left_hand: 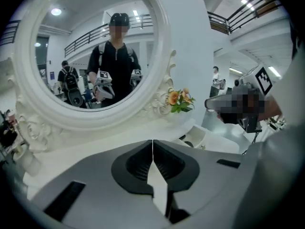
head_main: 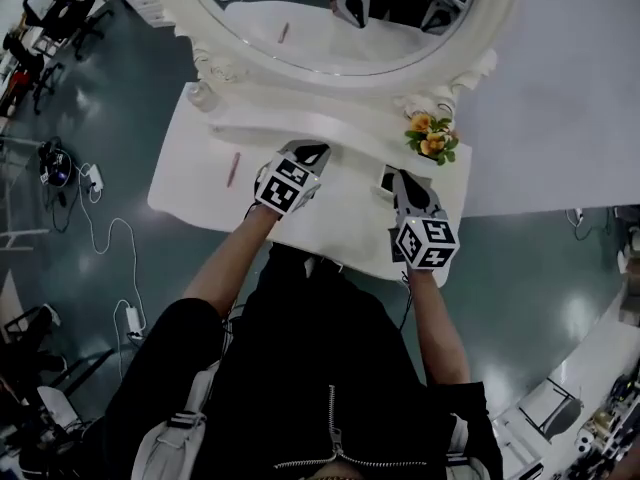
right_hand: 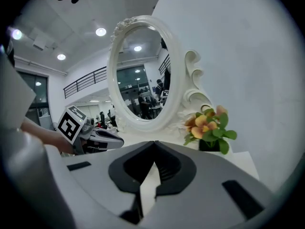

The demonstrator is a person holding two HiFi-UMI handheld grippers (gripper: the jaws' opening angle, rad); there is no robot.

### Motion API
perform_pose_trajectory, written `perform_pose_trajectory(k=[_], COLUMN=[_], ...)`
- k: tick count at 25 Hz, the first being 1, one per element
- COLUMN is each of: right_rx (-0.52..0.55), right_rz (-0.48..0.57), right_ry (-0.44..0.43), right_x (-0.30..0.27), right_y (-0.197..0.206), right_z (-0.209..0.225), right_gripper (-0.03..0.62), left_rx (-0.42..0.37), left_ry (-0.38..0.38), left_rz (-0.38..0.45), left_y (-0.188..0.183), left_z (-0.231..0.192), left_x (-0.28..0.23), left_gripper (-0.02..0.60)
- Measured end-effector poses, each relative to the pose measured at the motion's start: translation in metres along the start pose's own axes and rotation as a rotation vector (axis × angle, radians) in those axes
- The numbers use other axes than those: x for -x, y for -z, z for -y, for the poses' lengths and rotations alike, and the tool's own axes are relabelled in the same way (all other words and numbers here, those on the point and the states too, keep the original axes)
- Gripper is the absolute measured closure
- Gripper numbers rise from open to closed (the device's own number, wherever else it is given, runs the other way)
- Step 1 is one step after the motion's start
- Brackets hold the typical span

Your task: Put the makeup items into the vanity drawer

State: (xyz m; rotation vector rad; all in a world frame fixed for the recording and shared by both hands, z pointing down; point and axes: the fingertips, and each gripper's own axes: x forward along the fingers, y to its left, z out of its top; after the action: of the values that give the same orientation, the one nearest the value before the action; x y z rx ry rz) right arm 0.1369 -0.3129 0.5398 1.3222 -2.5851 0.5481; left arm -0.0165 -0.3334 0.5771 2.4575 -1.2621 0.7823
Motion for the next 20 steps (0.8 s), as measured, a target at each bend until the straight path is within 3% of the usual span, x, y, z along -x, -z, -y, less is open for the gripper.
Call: perform_pose_trajectory(k=[10,20], right_rx=[0.1,0.133], right_rz=[-0.054,-0.09], right_ry=[-0.214,-0.271], right_x=[-0.074,-0.12], right_y=[-0.006,-0.014], right_z=[-0.082,-0.125], right_gripper=[0.588,0.588], left_rx=[0.213,0.305], left_ry=[-0.241,-0.32], left_rz=[0.028,-0.02], left_y=[0.065,0.12], left_z=[-0.092,-0.154], left_x=[0.082,0.118], left_gripper=[0.558,0.558])
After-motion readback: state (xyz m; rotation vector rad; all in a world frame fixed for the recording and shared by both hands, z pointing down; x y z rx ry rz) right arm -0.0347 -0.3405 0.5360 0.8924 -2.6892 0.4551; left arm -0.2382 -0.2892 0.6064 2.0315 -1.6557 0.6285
